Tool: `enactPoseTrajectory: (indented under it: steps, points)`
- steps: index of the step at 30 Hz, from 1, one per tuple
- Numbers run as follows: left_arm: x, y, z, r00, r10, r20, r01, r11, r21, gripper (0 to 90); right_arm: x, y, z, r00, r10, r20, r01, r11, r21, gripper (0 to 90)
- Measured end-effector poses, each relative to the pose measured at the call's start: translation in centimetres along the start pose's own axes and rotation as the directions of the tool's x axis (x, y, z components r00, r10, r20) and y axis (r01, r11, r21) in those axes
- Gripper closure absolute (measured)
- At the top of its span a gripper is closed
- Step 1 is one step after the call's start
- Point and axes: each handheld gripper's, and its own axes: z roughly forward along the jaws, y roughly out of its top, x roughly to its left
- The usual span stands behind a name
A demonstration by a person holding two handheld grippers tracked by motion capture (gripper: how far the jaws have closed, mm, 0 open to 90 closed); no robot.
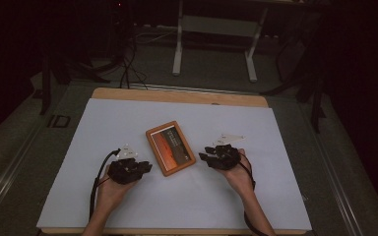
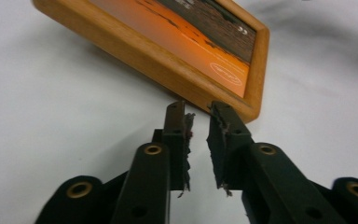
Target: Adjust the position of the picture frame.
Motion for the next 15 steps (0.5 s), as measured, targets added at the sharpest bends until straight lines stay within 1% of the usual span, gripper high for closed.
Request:
enactPoseTrajectory:
  steps: [4,8,12,15]
  points:
    - [-0.3,0.0,0.4,0.9997,0.020,0.013,-0.020,0.9997,0.015,83.3,0.1,0.1,0.4,1.0000,-0.001,-0.002,0.001,1.000,0.003,60.5]
    - [-0.6,0.0,0.8,0.9995,0.026,0.018,-0.026,0.9994,0.024,88.6,-0.1,0.2,0.8,1.0000,0.001,-0.008,-0.001,1.000,0.011,60.1]
    - [-0.8,0.1,1.0,0.9995,0.030,0.013,-0.030,0.9992,0.024,89.5,-0.2,0.3,1.4,0.9999,0.006,-0.014,-0.005,1.000,0.021,60.1]
    - [-0.8,0.2,1.2,0.9998,0.018,0.011,-0.018,0.9996,0.019,89.3,-0.4,0.4,1.8,0.9994,0.018,-0.029,-0.018,1.000,0.018,59.8]
